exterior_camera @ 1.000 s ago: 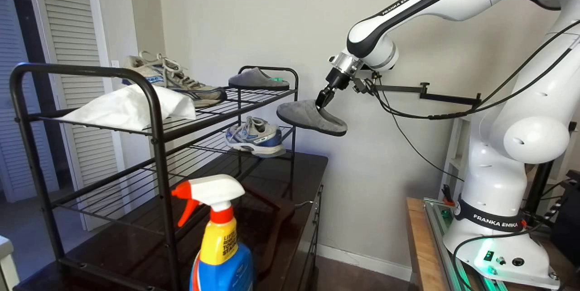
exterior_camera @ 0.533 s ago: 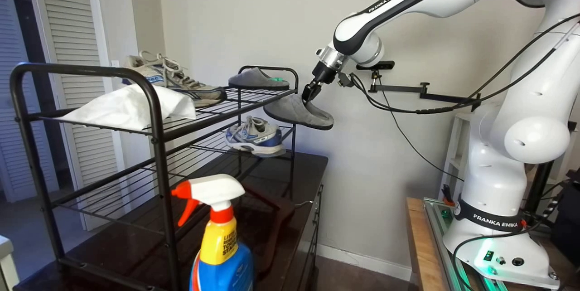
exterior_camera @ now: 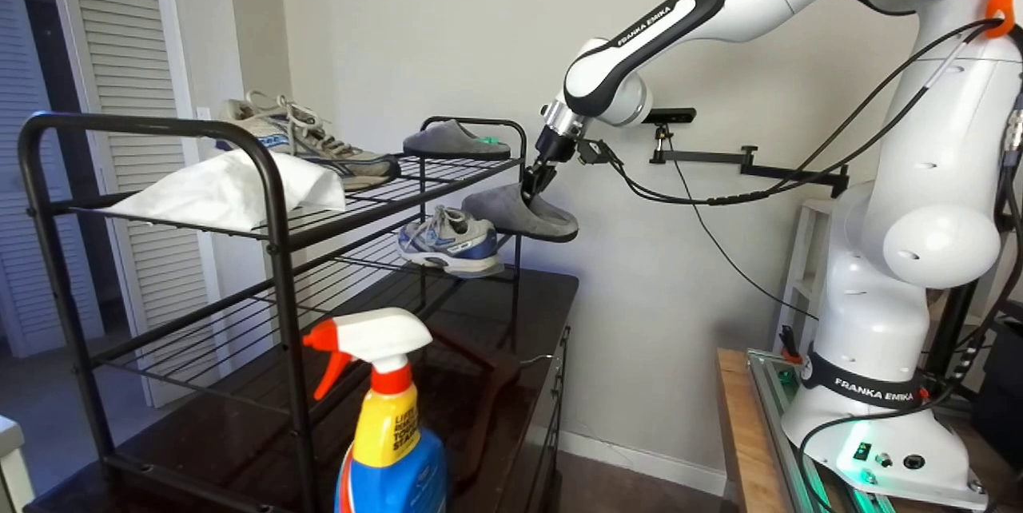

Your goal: Move the slipper from the table to the rack in the middle

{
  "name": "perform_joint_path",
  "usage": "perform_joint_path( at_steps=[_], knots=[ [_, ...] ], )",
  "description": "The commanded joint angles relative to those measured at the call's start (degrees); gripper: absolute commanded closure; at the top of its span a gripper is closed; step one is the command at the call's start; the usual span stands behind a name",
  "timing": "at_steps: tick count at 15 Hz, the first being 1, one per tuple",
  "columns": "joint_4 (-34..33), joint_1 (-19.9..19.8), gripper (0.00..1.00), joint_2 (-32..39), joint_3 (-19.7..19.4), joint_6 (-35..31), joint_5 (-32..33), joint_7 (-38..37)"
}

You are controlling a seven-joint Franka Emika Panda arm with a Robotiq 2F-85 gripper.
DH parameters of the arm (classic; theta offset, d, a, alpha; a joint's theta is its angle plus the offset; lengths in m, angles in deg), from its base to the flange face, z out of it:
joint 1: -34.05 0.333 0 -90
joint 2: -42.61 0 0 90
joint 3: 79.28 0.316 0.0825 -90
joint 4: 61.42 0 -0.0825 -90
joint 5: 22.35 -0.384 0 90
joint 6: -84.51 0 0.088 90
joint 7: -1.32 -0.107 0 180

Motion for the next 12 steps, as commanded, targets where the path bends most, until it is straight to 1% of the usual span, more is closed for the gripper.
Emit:
perform_joint_path(
  at_steps=[1,2,3,6,7,12],
  knots=[
    [-3.77,-0.4,0.99,2.58,1.89,-2.19,-3.77,-0.67],
    [-4.75,-0.11,0.99,3.33,2.05,-2.59,-5.96,0.65],
    [-5.3,-0.26,0.99,4.04,2.39,-3.6,-6.58,0.52],
    [-5.93,-0.76,0.99,6.48,2.92,-7.02,-9.85,3.15],
    [-5.97,0.24,0.99,7.36,1.78,-7.86,-10.99,4.48],
    [-6.1,-0.15,0.99,10.85,2.33,-13.87,-16.47,10.23]
  ],
)
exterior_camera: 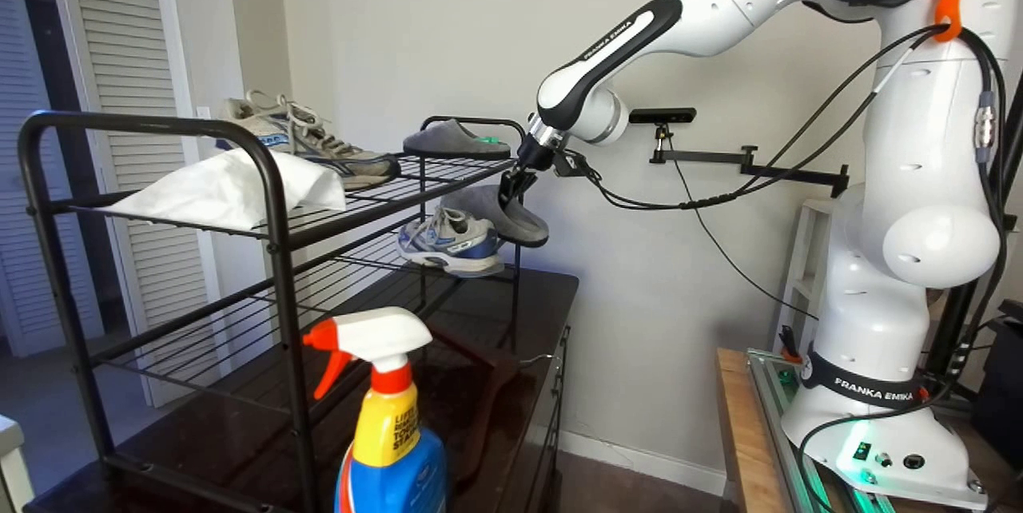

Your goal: Move the slipper from the table to the rack in the middle

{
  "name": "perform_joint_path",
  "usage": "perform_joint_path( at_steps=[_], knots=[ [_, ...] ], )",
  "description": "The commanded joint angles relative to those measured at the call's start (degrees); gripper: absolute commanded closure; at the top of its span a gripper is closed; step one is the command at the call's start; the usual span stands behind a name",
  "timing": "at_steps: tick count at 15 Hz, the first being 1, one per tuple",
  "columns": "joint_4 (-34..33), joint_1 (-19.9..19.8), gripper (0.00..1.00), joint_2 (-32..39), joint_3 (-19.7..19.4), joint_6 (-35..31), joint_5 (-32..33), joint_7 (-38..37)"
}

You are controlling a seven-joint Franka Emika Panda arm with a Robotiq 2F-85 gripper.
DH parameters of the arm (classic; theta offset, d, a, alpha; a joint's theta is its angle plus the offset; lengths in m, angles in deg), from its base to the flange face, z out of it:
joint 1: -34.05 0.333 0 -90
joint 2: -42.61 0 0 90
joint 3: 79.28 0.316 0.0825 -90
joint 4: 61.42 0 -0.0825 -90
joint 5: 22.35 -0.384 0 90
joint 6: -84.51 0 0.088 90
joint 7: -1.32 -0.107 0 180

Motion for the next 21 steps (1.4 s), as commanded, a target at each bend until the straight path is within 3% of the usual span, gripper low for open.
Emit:
perform_joint_path(
  at_steps=[1,7,18,19,21],
  knots=[
    [-1.97,-0.06,0.99,2.71,0.76,-4.18,-5.74,5.21],
    [-3.93,0.03,0.99,4.28,2.59,-7.58,-10.15,9.21],
    [-5.25,-0.25,0.99,6.58,3.42,-8.15,-10.29,9.57],
    [-5.32,-0.3,0.7,6.61,3.46,-7.68,-10.49,9.45],
    [-5.31,-0.31,0.64,6.61,3.54,-7.6,-10.45,9.56]
  ],
)
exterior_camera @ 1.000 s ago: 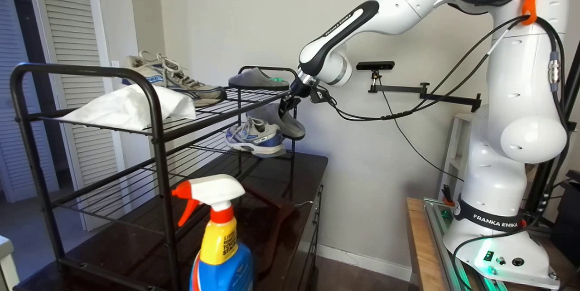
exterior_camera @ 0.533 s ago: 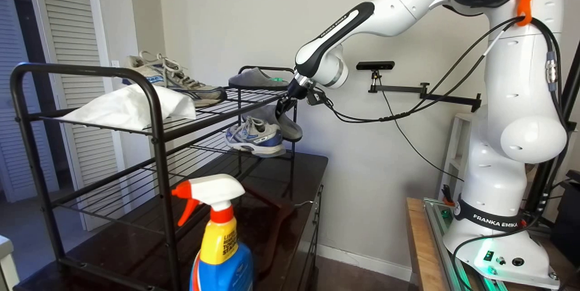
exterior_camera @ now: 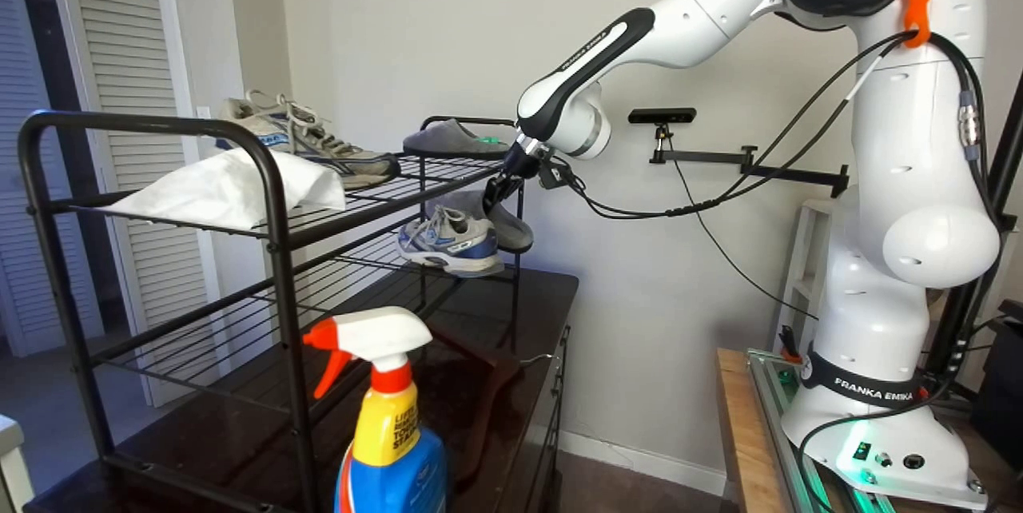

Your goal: Move the slipper from the table to the rack in the middle

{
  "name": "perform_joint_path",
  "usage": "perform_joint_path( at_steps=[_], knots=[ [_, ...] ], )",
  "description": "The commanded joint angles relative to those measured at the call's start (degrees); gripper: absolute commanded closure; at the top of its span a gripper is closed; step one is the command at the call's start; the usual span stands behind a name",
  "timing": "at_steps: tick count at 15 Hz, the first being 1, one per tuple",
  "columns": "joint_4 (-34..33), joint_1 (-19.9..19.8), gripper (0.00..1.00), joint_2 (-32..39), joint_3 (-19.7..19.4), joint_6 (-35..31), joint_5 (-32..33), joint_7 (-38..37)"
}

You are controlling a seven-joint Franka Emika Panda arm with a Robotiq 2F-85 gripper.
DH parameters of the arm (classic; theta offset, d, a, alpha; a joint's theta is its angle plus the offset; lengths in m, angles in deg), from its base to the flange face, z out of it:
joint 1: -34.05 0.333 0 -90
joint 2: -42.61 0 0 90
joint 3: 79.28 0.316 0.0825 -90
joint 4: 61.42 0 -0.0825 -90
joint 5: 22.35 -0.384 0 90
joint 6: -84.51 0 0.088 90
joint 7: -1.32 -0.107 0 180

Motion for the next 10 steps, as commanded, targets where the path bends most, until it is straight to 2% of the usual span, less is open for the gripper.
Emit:
perform_joint_path(
  at_steps=[1,7,10],
  knots=[
    [-2.22,-0.32,0.57,1.02,0.87,-0.6,-2.42,1.11],
    [-0.59,-0.01,0.19,-1.16,-0.17,0.4,0.16,-0.62],
    [2.24,0.48,0.01,-4.24,-2.43,2.36,6.5,-2.75]
  ],
)
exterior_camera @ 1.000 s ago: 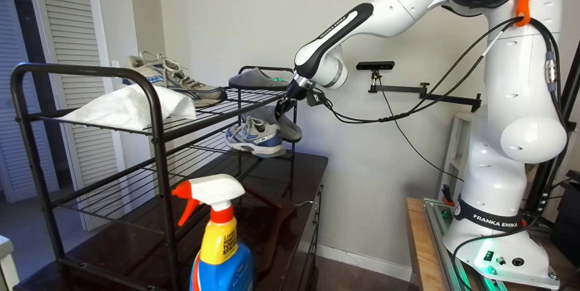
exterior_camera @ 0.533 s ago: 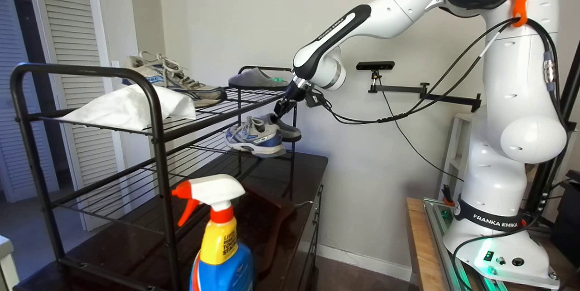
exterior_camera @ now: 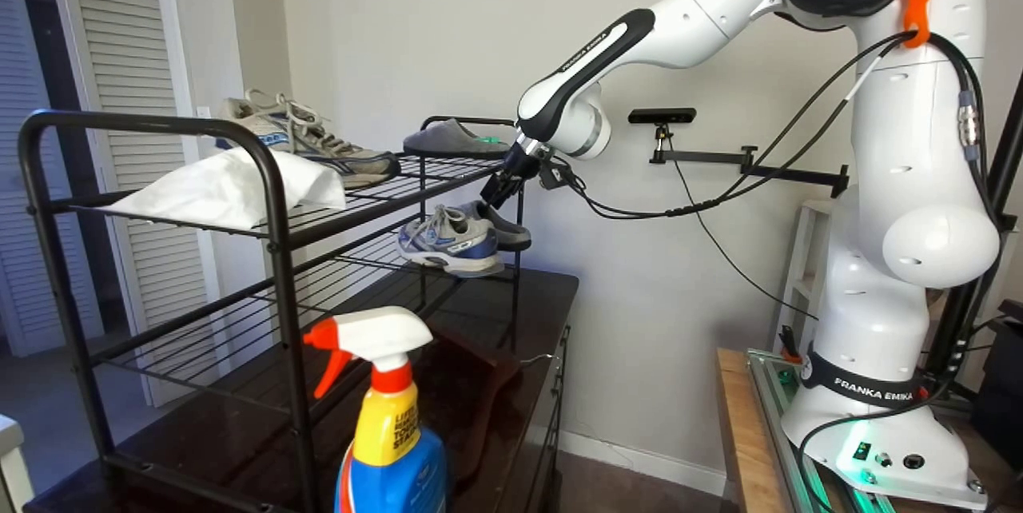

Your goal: Move the slipper from the table to the rack in the middle

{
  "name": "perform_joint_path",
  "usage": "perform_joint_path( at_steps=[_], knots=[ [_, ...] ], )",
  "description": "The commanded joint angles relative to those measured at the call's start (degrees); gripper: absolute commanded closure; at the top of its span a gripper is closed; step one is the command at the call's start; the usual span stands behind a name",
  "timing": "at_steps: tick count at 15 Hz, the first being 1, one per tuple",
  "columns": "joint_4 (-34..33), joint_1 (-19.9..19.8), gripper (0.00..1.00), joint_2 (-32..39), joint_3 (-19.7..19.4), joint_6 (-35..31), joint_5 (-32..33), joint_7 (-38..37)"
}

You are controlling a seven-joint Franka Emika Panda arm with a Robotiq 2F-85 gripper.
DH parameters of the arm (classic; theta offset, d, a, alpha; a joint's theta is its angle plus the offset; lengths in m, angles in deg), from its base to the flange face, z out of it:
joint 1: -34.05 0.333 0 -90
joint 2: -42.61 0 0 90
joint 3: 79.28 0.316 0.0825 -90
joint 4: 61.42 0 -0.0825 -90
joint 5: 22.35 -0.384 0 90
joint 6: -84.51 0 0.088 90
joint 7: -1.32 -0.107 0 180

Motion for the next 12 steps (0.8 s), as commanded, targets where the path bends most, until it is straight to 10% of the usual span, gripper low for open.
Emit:
perform_joint_path(
  at_steps=[1,7,12],
  knots=[
    [3.37,0.58,0.0,-5.7,-3.4,3.0,9.13,-3.56],
    [7.78,-1.25,0.0,-19.47,-5.61,15.91,23.15,-1.32],
    [5.81,-1.38,0.0,-22.96,-5.24,26.73,22.41,3.29]
  ],
)
